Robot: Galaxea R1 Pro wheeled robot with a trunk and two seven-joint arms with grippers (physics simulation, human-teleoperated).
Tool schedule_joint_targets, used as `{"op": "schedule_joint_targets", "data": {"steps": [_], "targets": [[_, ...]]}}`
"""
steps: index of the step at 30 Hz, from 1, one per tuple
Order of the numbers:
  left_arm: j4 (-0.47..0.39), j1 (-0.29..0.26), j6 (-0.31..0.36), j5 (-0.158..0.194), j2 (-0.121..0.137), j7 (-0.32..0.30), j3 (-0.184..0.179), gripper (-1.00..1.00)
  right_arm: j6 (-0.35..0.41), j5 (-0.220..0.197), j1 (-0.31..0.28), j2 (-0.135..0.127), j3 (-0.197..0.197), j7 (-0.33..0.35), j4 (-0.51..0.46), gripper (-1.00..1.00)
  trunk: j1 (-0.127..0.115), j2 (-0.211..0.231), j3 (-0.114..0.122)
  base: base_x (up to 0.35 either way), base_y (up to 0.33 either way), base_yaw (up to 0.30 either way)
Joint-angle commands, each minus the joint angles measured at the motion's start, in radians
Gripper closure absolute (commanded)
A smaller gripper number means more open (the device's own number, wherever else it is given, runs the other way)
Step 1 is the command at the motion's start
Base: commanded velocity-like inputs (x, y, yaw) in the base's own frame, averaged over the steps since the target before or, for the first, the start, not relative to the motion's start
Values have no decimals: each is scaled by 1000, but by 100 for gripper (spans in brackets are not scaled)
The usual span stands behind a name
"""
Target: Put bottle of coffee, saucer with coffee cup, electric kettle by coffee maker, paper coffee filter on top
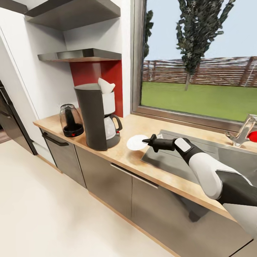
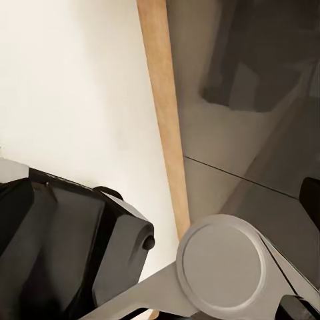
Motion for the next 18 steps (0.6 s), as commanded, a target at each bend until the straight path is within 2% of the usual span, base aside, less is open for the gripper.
{"op": "schedule_joint_targets", "data": {"steps": [1, 5, 11, 18], "targets": [[0, 0, 10, 5, 0, -3, -4, -100, 5, 7, -1, 0, -9, 6, 0, 100, 0, -1, -1, 25, 29, 0], [0, 0, 10, 5, 0, -3, -4, -100, 5, 7, -1, 5, -9, 6, 0, 100, 0, -1, -1, 26, 25, 0], [0, 0, 10, 5, 0, -3, -3, -100, 4, 7, -1, 8, -10, 6, 0, 100, 0, -1, -1, 139, 117, 0], [0, 0, 10, 5, 0, -3, -4, -100, 3, 7, -1, 8, -11, 6, 0, 100, 0, -1, -1, 27, 22, 0]]}}
